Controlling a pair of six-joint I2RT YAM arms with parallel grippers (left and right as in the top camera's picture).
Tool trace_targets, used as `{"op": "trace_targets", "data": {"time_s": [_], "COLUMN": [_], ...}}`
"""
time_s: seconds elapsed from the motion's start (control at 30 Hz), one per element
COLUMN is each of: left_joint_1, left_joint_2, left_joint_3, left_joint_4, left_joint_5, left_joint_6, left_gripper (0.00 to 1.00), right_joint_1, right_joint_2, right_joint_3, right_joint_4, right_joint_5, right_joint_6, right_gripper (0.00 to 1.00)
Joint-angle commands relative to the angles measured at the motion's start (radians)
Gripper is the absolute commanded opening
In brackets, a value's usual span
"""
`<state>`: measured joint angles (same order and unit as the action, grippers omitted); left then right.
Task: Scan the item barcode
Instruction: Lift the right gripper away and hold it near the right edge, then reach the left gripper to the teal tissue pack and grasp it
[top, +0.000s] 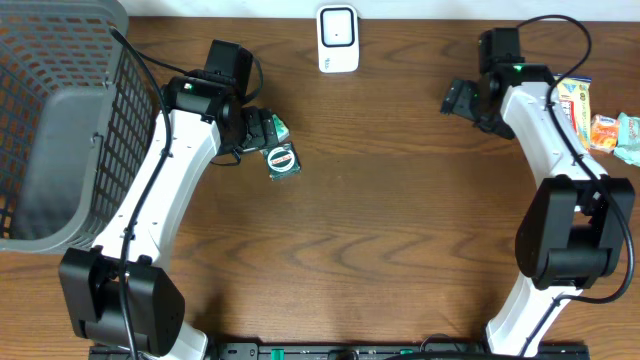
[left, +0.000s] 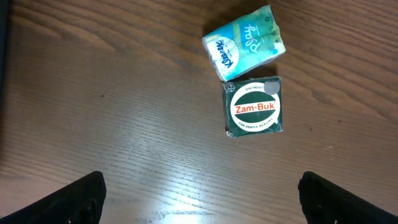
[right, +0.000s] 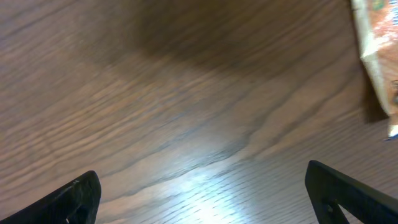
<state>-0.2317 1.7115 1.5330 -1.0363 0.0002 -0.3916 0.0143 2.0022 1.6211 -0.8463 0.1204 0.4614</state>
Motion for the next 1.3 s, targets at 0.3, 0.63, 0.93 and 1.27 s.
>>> {"op": "trace_targets", "data": {"time_s": [0.3,0.63,0.93,1.27], "left_joint_1": [0.002,0.002,0.000,0.001], "left_joint_2": [0.000,0.000,0.016,0.153], "left_joint_3": [0.008,0.008,0.008,0.008], "left_joint_4": [0.031,0.039,0.185,0.359], "left_joint_5": [-0.012,0.123,0.095,-0.113], "left_joint_6": [0.002,-0.157,0.123,0.238], "left_gripper": [0.98,0.98,0.99,0.99], "right_joint_1": [-0.027,-0.027,-0.027,-0.027], "right_joint_2": [0.012,0.012,0.012,0.012], "right_joint_3": [-0.003,-0.003,-0.003,-0.003], "right_joint_4": [-0.003,-0.003,-0.003,-0.003], "right_joint_5": [-0.007,-0.007,-0.007,-0.007], "right_joint_6": [0.013,0.013,0.013,0.013], "right_gripper": [0.99,0.99,0.99,0.99]}}
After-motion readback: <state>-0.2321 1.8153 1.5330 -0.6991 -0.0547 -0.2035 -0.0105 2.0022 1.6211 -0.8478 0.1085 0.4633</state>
